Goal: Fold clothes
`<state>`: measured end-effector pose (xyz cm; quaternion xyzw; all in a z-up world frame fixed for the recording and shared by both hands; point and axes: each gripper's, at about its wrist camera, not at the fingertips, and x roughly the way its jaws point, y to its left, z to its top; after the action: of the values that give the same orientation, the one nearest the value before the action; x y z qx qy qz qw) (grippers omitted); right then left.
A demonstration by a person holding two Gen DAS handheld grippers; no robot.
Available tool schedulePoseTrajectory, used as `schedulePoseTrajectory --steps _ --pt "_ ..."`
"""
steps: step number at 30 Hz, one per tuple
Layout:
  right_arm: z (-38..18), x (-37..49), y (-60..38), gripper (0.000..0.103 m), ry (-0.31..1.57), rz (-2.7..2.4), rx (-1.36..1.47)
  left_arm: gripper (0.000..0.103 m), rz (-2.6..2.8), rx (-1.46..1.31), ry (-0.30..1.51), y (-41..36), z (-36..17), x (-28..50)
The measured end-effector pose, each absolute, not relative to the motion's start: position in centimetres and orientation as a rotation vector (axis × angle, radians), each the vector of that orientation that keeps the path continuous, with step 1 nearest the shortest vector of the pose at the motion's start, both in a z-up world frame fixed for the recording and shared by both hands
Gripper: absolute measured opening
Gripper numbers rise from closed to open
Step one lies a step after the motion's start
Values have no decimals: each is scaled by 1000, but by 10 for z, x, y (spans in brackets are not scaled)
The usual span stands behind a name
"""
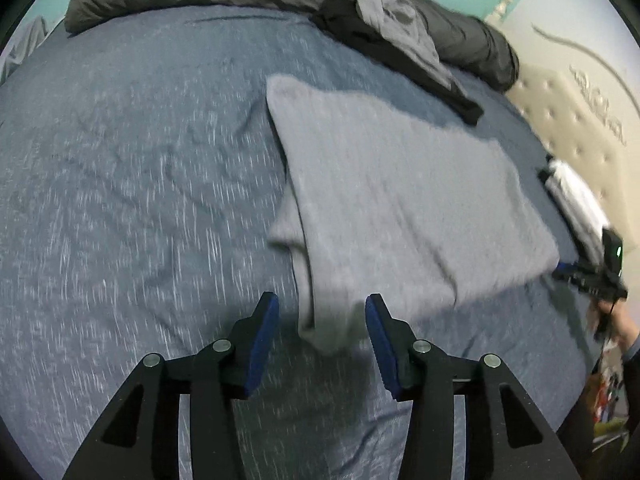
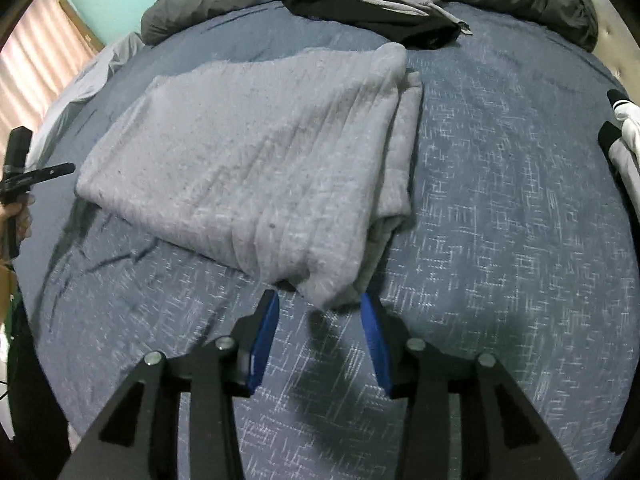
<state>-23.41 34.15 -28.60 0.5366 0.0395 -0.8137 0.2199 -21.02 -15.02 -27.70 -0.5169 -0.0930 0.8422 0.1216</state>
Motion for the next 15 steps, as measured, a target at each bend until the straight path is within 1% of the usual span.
schedulePoseTrajectory --steps 3,4,5,6,7,8,9,10,11,12,13,15 --pt "-290 -236 338 42 124 -2266 1466 49 2459 -1551 -199 -142 -288 -202" --pt "-289 -237 338 33 121 -2268 1452 49 2460 -1557 -195 -142 -290 -202" --pt "-289 -238 336 27 129 -2269 1443 49 2461 -1563 -192 -142 -293 -203" --pt "-289 -238 335 16 137 -2269 1435 49 2462 -1568 -189 -141 -295 -204" --pt "-290 -238 332 7 173 -2264 1441 49 2463 -1574 -187 -141 -298 -204" --pt "-292 -238 329 5 211 -2258 1448 49 2462 -1585 -191 -142 -301 -206" --pt "-294 -237 328 4 222 -2250 1462 47 2461 -1589 -183 -142 -302 -207" --pt "-294 -237 326 3 265 -2249 1467 33 2459 -1593 -173 -142 -304 -208" --pt "-295 -236 325 3 309 -2247 1471 23 2458 -1597 -164 -142 -305 -209" --pt "-295 -235 324 2 354 -2245 1475 5 2457 -1600 -154 -142 -306 -210" --pt "-292 -234 325 2 375 -2253 1460 0 2456 -1604 -145 -142 -307 -211" --pt "-281 -232 330 2 400 -2270 1417 0 2468 -1596 -166 -146 -305 -211"
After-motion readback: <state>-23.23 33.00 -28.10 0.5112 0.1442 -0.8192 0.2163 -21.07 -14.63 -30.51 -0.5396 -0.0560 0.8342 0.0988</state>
